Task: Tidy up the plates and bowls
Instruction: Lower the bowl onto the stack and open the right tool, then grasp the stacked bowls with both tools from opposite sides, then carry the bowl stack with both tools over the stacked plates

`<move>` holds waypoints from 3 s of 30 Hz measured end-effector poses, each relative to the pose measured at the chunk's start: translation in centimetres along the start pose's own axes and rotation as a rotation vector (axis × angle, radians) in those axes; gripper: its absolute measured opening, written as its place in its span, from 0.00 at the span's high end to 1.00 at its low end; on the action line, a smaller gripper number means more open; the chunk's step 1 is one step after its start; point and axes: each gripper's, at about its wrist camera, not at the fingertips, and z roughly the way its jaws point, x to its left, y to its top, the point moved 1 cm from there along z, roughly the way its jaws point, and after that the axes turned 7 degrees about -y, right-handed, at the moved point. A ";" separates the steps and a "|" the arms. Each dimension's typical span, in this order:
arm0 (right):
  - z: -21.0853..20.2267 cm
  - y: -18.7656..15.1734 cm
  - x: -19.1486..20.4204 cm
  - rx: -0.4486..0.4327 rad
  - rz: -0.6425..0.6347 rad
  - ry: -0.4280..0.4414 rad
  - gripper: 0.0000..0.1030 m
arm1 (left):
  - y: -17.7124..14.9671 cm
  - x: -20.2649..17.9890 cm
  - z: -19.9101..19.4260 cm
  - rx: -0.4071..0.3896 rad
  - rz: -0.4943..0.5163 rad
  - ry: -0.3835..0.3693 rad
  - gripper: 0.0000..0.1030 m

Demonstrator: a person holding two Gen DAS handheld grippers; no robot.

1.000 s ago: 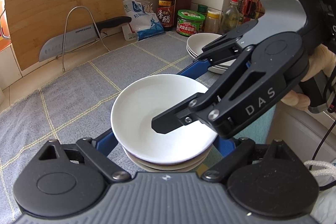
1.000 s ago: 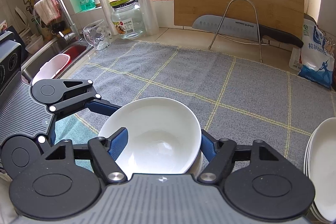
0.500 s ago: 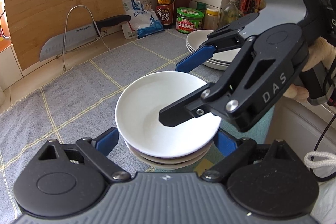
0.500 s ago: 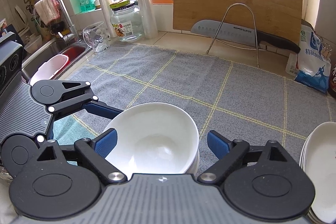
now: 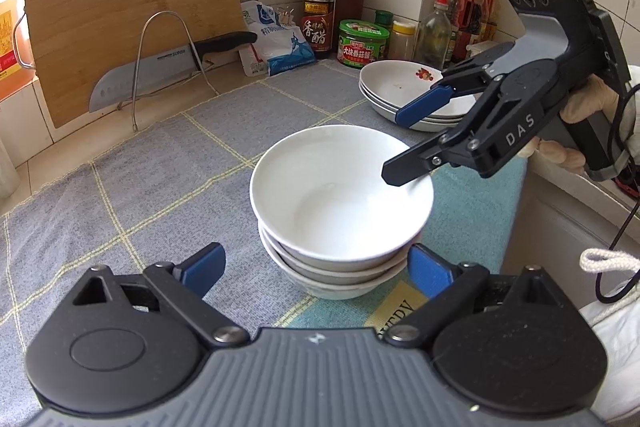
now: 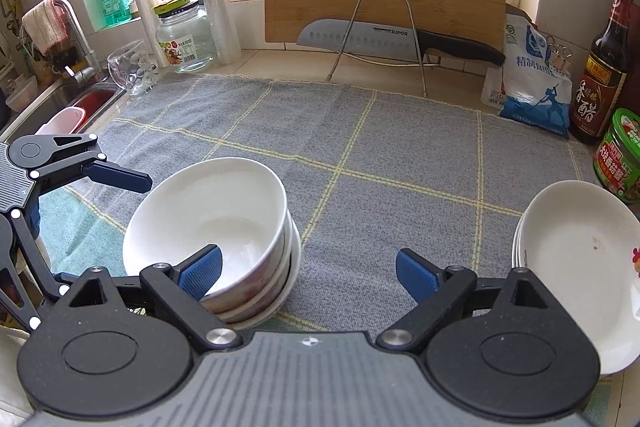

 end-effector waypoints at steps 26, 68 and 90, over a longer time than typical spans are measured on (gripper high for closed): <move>0.4 -3.0 2.8 0.026 -0.338 0.062 0.00 | -2.7 0.6 3.8 0.102 0.155 -0.014 0.02; 3.3 -1.6 4.4 0.058 -0.594 0.222 0.22 | 0.0 1.8 5.4 0.156 0.348 -0.242 0.17; 4.0 -1.0 4.2 0.069 -0.624 0.273 0.16 | 0.3 1.9 5.7 0.169 0.362 -0.270 0.16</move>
